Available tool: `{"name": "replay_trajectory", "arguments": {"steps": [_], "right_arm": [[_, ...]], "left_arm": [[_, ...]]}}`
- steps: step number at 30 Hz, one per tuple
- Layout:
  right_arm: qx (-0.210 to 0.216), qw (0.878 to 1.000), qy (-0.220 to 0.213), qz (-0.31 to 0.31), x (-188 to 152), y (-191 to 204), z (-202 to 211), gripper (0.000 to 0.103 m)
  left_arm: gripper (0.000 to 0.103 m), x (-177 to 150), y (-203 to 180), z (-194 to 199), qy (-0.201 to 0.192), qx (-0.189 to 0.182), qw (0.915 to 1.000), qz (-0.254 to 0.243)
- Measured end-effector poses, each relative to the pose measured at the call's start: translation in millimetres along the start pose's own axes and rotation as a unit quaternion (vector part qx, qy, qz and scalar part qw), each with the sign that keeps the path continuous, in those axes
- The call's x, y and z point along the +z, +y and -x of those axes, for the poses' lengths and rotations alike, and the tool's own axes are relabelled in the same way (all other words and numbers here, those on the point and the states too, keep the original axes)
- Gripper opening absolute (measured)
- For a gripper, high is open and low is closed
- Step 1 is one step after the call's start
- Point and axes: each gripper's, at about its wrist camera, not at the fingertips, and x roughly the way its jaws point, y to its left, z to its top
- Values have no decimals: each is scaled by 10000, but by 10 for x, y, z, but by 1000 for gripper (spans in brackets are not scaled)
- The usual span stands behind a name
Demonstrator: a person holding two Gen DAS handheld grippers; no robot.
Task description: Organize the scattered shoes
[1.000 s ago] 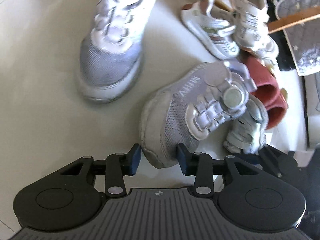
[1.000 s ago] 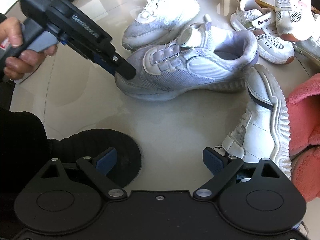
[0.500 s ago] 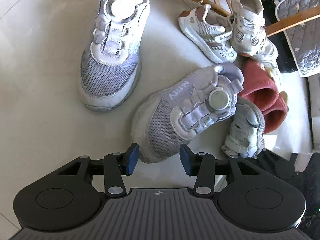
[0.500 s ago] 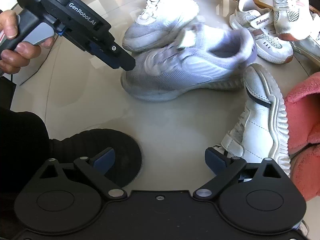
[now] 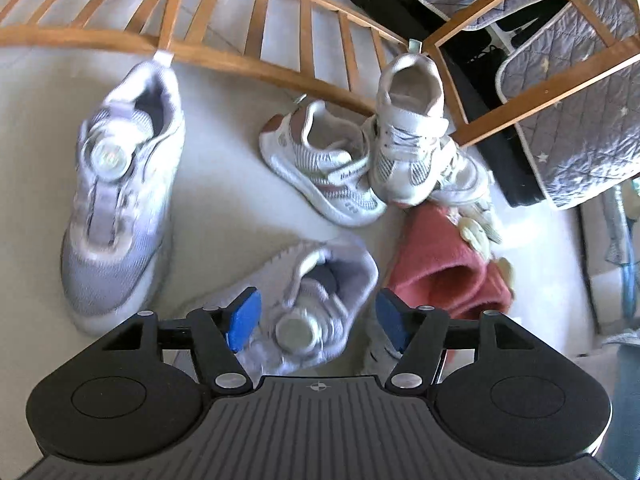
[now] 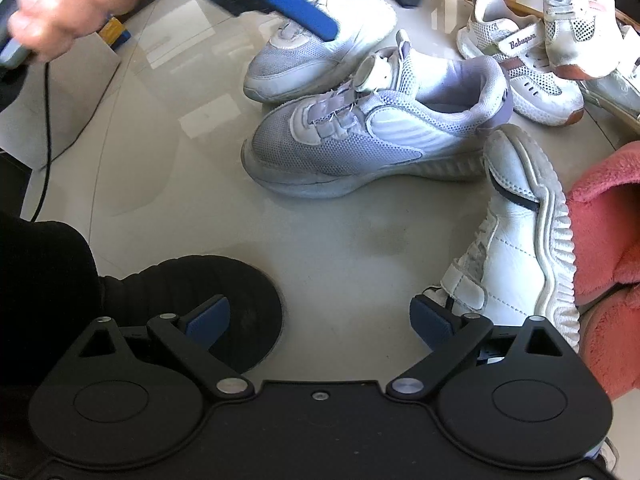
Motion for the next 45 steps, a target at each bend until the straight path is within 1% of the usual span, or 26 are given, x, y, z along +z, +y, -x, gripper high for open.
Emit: {"name": "replay_trajectory", "arguments": {"steps": [3, 4, 7, 9, 10, 11, 14, 19, 23, 32, 36, 39, 41, 43, 45], "right_arm": [[8, 10000, 17, 3, 0, 4, -12, 98], [8, 10000, 23, 5, -1, 5, -15, 98], [21, 10000, 45, 0, -4, 0, -31, 98], [22, 10000, 54, -1, -2, -8, -39, 98], [21, 10000, 53, -7, 0, -11, -42, 98], [20, 10000, 50, -8, 3, -11, -45, 98], [16, 10000, 53, -10, 10, -16, -57, 98], [24, 10000, 59, 0, 19, -9, -73, 98], [25, 10000, 54, 0, 17, 0, -71, 98], [65, 9999, -120, 62, 29, -16, 6, 98], [-51, 9992, -146, 369, 103, 21, 41, 98], [-92, 9957, 89, 913, 200, 77, 68, 98], [-98, 9920, 238, 1233, 262, 108, 84, 98], [-80, 9854, 383, 1655, 376, 137, 102, 98], [22, 9818, 360, 1866, 516, 160, 66, 98]], "left_arm": [[66, 38, -42, -143, -15, 262, 9996, -50], [66, 48, -43, -201, 42, 278, 9996, -22], [65, 40, -44, -374, 297, 506, 9983, -44], [62, 20, -34, -421, 365, 572, 9977, -92], [63, 5, -26, -454, 421, 618, 9971, -136], [60, -9, -18, -487, 476, 664, 9965, -179], [57, -27, 26, -510, 539, 577, 9968, -141], [51, -53, -20, -468, 671, 584, 9944, -562], [51, -141, 45, -390, 885, 647, 9908, -790], [50, -329, 278, -136, 1266, 684, 9836, -1092], [50, -401, 371, -17, 1466, 714, 9749, -1517], [50, -437, 411, 0, 1548, 680, 9715, -1659], [50, -463, 449, 28, 1584, 653, 9700, -1727], [50, -478, 502, 60, 1558, 600, 9718, -1663], [51, -488, 539, 76, 1537, 565, 9733, -1610]]}}
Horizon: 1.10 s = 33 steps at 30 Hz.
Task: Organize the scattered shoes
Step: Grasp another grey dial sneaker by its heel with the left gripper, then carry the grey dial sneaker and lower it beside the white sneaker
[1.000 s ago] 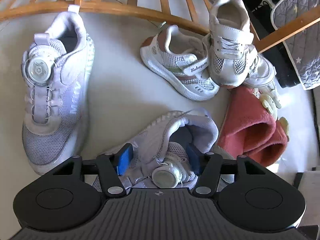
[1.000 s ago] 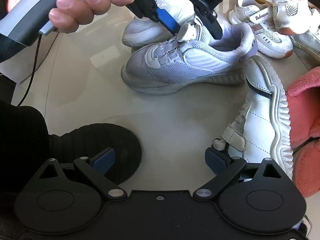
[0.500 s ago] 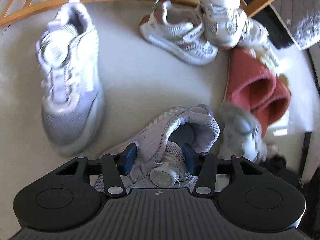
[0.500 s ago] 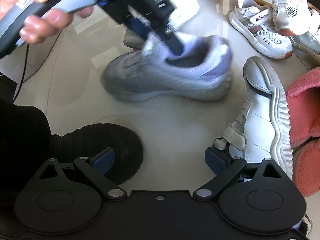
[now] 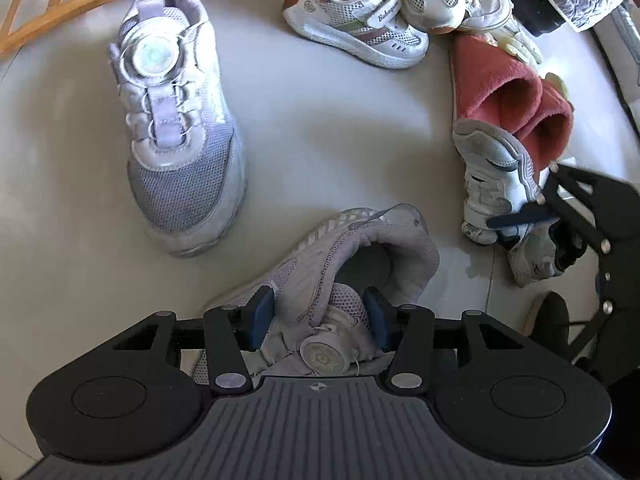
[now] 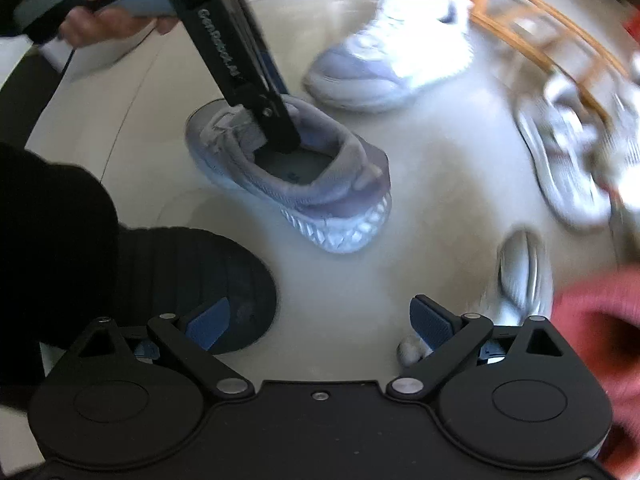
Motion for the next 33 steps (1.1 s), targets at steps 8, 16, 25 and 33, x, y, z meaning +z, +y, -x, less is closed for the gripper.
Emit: {"name": "replay_trajectory", "arguments": {"steps": [8, 16, 25, 33], "right_arm": [[264, 9982, -465, 255, 402, -63, -245, 98], [508, 9975, -444, 195, 395, -25, -450, 86], [777, 9960, -419, -105, 347, 6, -380, 70], [1340, 9899, -384, -260, 436, 70, -417, 69]], "left_arm": [[51, -11, 0, -7, 39, -65, 9999, -134], [54, 4, 39, -8, 97, -113, 9997, -206], [54, -49, 142, 71, 13, 51, 10000, 36], [53, -135, 276, 174, -29, 361, 9990, 279]]}}
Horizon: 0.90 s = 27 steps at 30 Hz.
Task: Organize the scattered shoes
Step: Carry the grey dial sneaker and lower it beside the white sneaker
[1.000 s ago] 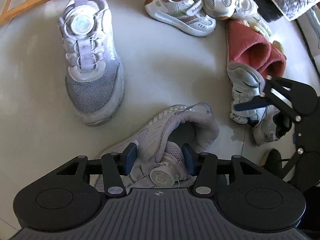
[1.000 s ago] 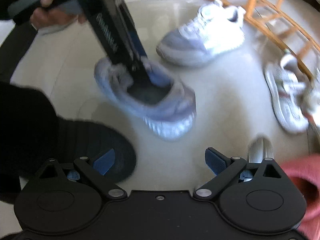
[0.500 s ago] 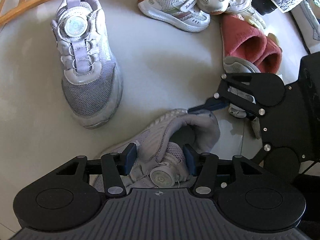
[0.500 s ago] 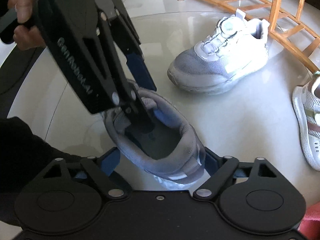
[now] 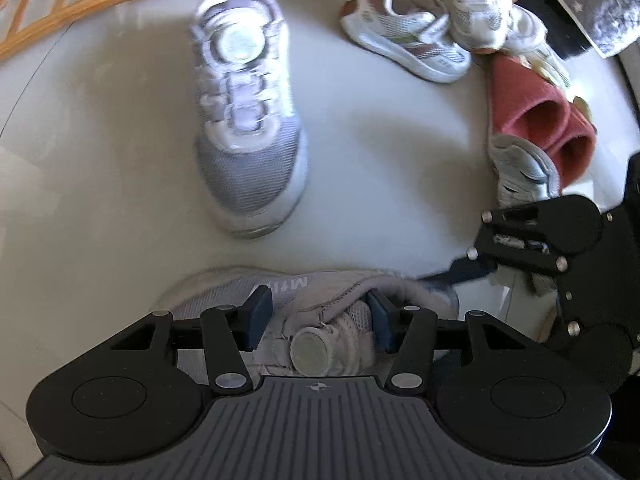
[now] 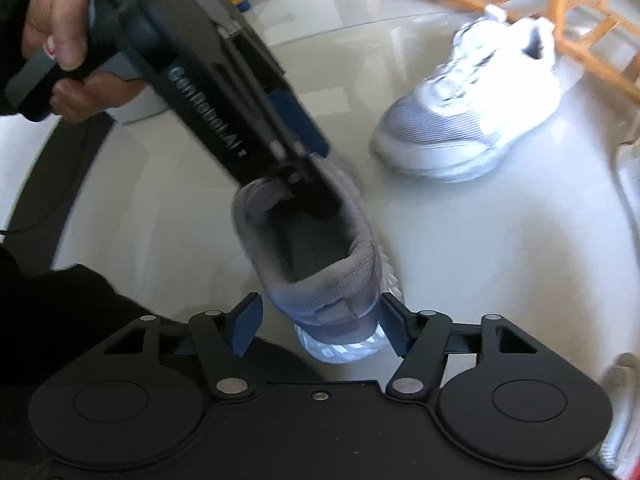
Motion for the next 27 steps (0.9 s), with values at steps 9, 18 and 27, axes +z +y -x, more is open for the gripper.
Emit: {"name": "replay_trajectory", "arguments": {"steps": [9, 18, 27], "right_arm": [[474, 9988, 136, 21, 37, 147, -118, 69], [588, 9978, 284, 70, 86, 253, -199, 73], [853, 9962, 186, -13, 120, 384, -240, 73]], "left_arm": [[54, -177, 34, 49, 137, 237, 9994, -224], [39, -122, -65, 37, 145, 273, 9950, -950], [40, -204, 81, 100, 430, 321, 9935, -1008]]}}
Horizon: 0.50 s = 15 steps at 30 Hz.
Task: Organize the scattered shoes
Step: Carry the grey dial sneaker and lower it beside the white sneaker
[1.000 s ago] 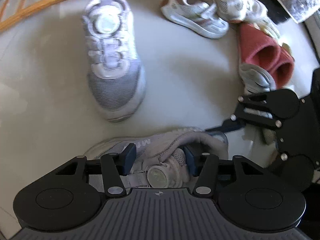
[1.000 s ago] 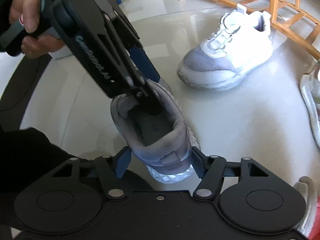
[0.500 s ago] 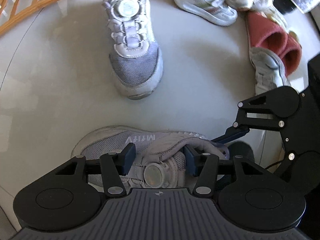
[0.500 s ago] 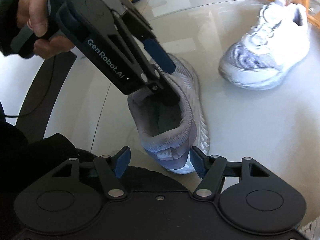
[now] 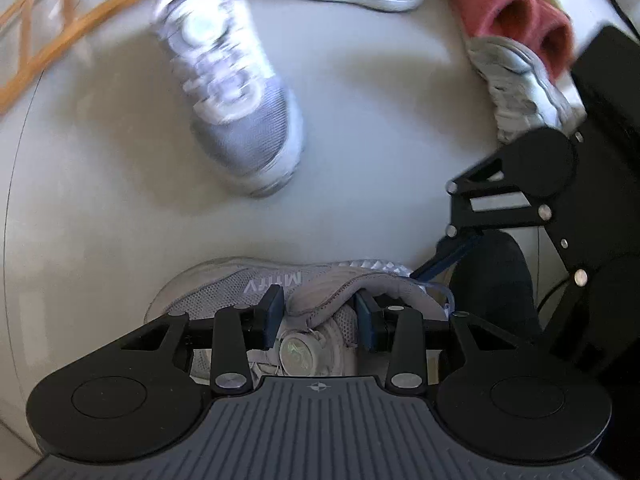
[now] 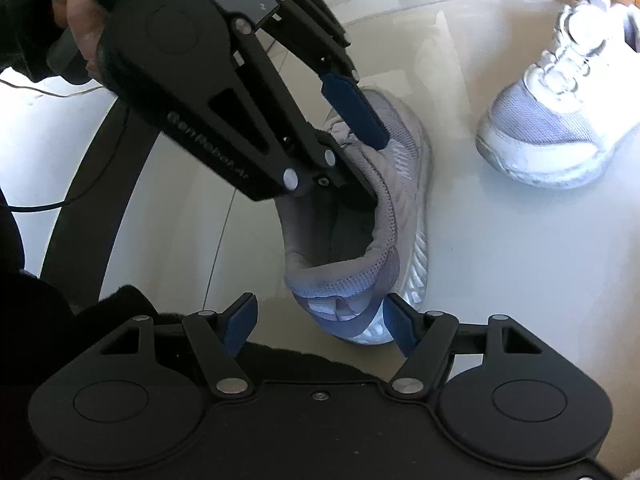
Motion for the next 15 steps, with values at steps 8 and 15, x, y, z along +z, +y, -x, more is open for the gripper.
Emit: {"name": "replay_trajectory", "arguments": {"steps": [8, 15], "right_arm": [[-184, 9996, -221, -81, -23, 36, 151, 76], [-373, 9987, -346, -95, -52, 64, 238, 82]], "left_arm": [[55, -172, 363, 246, -383, -606, 9778, 1970], [60, -274, 426, 361, -459, -1077, 9409, 3178]]}}
